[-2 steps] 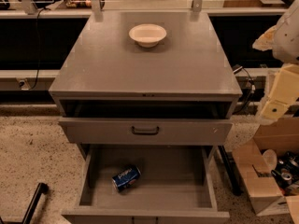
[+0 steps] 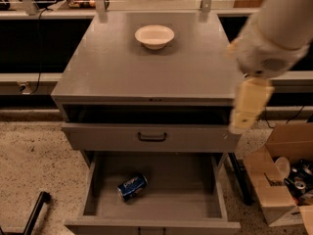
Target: Pick pepsi can from middle drawer and place on counter
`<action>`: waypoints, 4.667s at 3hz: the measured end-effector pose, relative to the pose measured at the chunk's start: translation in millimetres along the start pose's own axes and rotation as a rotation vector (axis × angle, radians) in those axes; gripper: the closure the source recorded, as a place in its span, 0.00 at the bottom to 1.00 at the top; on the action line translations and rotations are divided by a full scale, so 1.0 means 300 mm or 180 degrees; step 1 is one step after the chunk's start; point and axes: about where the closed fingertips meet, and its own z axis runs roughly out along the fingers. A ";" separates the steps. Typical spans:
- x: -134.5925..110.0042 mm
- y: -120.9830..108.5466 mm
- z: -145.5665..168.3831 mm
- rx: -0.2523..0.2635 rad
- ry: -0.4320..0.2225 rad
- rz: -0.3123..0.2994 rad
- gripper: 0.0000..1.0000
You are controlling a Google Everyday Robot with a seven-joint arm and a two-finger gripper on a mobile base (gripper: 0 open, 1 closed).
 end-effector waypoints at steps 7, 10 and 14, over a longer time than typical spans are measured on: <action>-0.791 0.267 1.060 -0.0348 0.0001 -0.2792 0.00; -0.711 0.480 1.351 -0.0830 -0.0266 -0.3285 0.00; -0.698 0.504 1.546 -0.0706 0.0090 -0.3261 0.00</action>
Offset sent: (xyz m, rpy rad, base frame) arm 0.0434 0.2086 -0.2689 -0.2288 0.0769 0.7396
